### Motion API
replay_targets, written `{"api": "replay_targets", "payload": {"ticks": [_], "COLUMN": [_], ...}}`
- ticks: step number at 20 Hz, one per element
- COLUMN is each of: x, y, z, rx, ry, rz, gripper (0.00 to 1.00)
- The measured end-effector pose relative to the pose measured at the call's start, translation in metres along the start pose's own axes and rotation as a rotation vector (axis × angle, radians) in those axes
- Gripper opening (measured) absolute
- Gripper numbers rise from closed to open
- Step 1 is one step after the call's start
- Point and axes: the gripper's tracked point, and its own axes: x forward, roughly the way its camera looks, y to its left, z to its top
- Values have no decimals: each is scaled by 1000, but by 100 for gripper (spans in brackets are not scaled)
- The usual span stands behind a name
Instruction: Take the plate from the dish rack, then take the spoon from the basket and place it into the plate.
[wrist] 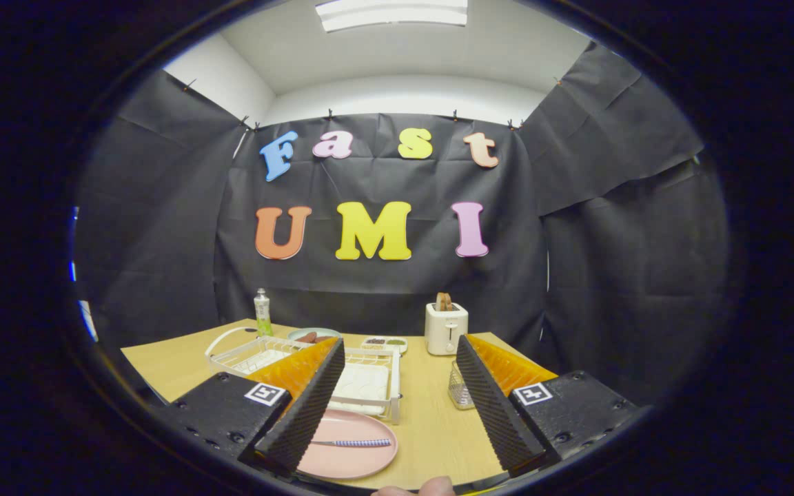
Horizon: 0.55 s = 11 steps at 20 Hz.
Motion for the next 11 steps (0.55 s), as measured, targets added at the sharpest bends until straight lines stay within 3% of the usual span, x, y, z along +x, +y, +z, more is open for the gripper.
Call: {"api": "replay_targets", "payload": {"ticks": [11], "x": [2], "y": [6], "z": [-3], "rx": [-8], "ry": [0], "rz": [-1], "gripper": [100]}}
